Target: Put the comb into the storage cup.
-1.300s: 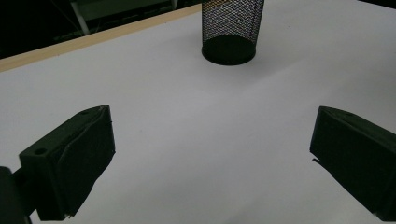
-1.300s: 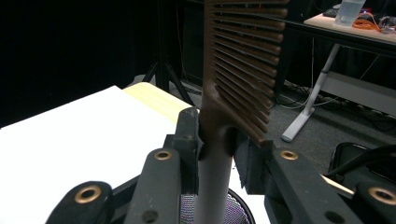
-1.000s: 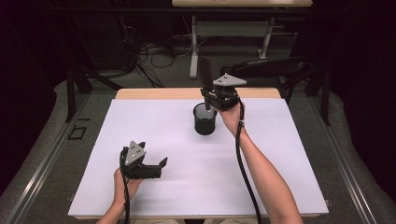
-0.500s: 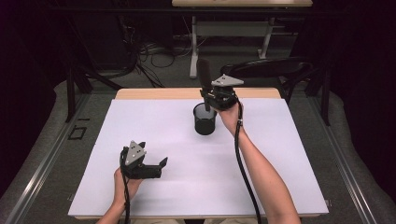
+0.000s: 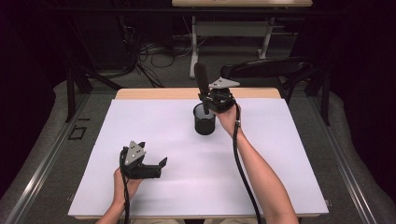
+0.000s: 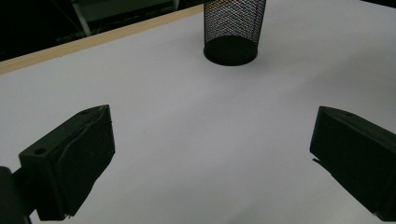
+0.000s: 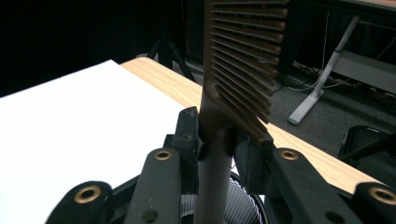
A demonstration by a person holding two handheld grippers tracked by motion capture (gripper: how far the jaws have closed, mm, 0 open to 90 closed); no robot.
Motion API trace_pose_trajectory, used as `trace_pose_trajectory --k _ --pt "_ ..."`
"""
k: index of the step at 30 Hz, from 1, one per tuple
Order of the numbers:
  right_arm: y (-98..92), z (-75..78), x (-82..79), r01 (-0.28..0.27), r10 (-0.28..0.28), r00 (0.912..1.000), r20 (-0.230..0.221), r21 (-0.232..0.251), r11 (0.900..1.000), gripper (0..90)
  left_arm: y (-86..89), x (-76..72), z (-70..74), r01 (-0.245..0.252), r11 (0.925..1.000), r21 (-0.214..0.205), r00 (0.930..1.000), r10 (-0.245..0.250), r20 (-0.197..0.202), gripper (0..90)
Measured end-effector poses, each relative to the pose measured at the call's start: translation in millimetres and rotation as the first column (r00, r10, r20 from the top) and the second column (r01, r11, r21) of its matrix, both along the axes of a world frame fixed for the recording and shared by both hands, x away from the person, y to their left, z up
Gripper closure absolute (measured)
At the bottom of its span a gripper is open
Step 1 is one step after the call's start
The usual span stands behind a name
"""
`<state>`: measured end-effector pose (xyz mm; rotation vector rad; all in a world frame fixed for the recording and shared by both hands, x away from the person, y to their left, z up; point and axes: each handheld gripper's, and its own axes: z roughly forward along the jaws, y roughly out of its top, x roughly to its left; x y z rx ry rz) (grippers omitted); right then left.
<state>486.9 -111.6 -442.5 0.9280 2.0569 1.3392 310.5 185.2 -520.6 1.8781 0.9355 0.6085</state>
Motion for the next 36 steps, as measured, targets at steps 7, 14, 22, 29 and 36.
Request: trace_pose_trajectory --k 7,14,22,29,36 --pt "0.9 -6.5 -1.6 -0.004 0.004 0.9997 -0.025 -0.019 0.9998 73.0 -0.5 -0.9 0.3 0.001 1.0 0.0 1.0 -0.001 0.002 0.1" --pt "3.4 -11.0 -1.4 -0.007 0.005 0.9992 -0.04 -0.047 0.9989 73.0 1.2 -0.6 0.2 -0.003 1.0 0.001 1.0 0.003 0.001 0.1" --pt "3.4 -11.6 -3.3 -0.008 0.005 0.9987 -0.052 -0.068 0.9976 72.9 0.2 -1.4 1.0 -0.005 1.0 0.001 1.0 0.005 0.007 0.1" --pt "2.6 -15.1 -3.1 0.002 -0.008 0.9974 -0.072 -0.08 0.9968 72.8 0.0 -0.7 0.9 -0.002 1.0 0.0 1.0 0.002 0.006 0.1" --pt "3.4 -18.1 -3.4 0.001 -0.012 0.9941 -0.108 -0.101 0.9948 67.7 -0.3 -0.9 0.6 0.0 1.0 0.002 1.0 0.0 0.003 0.1"
